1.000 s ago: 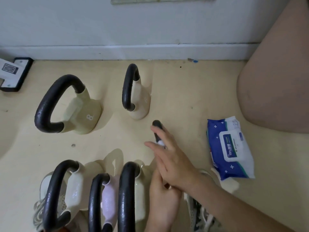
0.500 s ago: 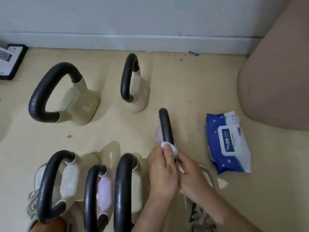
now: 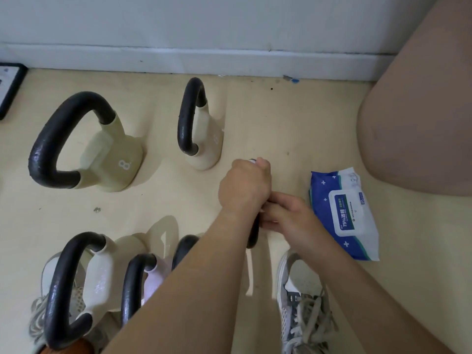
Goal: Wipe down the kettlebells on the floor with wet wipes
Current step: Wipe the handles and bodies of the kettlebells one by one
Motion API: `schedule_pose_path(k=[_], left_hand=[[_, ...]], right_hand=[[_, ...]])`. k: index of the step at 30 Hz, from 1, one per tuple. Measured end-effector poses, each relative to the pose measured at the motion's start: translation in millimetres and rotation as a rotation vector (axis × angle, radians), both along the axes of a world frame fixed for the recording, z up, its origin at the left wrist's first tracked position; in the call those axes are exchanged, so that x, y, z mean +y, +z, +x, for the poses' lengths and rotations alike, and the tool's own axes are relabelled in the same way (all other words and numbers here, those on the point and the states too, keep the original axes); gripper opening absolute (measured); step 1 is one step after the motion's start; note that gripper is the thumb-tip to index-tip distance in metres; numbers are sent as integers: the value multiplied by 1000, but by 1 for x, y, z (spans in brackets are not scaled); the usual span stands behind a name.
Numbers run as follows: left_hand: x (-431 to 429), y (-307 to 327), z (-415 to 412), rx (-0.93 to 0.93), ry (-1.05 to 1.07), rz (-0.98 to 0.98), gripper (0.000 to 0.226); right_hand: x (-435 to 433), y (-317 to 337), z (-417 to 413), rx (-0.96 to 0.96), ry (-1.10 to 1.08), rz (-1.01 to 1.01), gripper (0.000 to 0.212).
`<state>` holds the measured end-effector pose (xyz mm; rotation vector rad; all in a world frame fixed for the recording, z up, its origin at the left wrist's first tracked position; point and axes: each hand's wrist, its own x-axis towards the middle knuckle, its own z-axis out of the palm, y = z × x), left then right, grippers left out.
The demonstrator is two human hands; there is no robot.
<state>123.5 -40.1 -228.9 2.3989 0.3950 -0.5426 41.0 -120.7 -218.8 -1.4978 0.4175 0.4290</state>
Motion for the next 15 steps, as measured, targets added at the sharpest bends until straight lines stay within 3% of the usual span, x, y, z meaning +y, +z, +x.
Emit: schedule_pose_path(k=[4, 9, 12, 15], left_hand=[[11, 9, -59, -163, -65, 36, 38], [7, -11, -129, -342, 43, -227, 37], [2, -26, -149, -451, 74, -193, 51], [0, -32, -161, -435, 145, -299, 43]], right_hand=[[-12, 1, 11, 122, -202, 112, 21], [-7, 4, 11, 144, -33, 146, 23], [-3, 0, 2, 176, -52, 253, 23], [1, -4, 0, 176, -38, 244, 28]])
